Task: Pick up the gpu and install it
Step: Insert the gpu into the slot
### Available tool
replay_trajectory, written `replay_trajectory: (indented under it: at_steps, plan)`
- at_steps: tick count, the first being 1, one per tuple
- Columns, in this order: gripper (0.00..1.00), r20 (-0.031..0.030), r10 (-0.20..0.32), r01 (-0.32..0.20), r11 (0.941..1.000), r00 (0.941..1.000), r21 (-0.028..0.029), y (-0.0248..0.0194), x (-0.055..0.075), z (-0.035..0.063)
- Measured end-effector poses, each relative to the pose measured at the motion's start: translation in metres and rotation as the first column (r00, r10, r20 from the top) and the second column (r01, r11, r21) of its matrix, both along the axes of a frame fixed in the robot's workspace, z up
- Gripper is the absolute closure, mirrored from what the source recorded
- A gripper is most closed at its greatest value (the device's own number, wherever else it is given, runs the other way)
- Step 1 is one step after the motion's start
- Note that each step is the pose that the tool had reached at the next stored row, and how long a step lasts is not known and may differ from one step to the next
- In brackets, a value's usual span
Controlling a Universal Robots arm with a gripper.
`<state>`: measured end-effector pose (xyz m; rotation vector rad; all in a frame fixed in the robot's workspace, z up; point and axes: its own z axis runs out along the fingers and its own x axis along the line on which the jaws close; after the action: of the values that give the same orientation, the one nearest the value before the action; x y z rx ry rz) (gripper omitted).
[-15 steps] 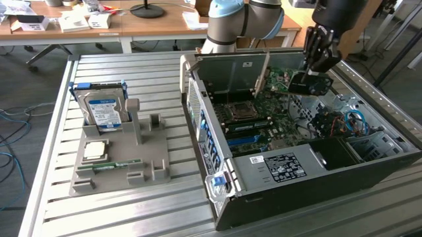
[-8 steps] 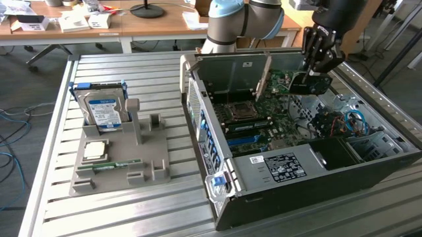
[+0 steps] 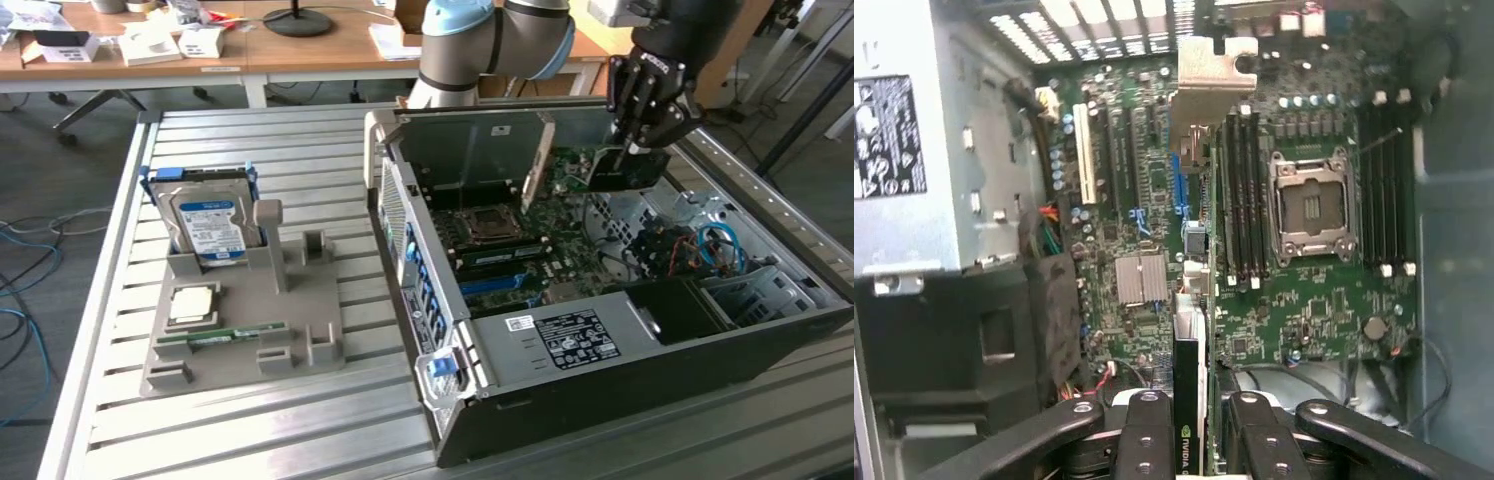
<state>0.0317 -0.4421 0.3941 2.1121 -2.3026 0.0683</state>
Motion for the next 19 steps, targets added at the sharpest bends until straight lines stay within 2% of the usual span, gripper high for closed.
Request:
replay_trajectory:
  at_steps: [4,19]
  plan:
    - [0.74,-0.0001,0.041,-0.041,0.9992,0.9992,-0.0008,0.0,-0.0001,-0.0002]
    - [0.74,-0.0001,0.041,-0.041,0.9992,0.9992,-0.0008,0.0,-0.0009,-0.0002]
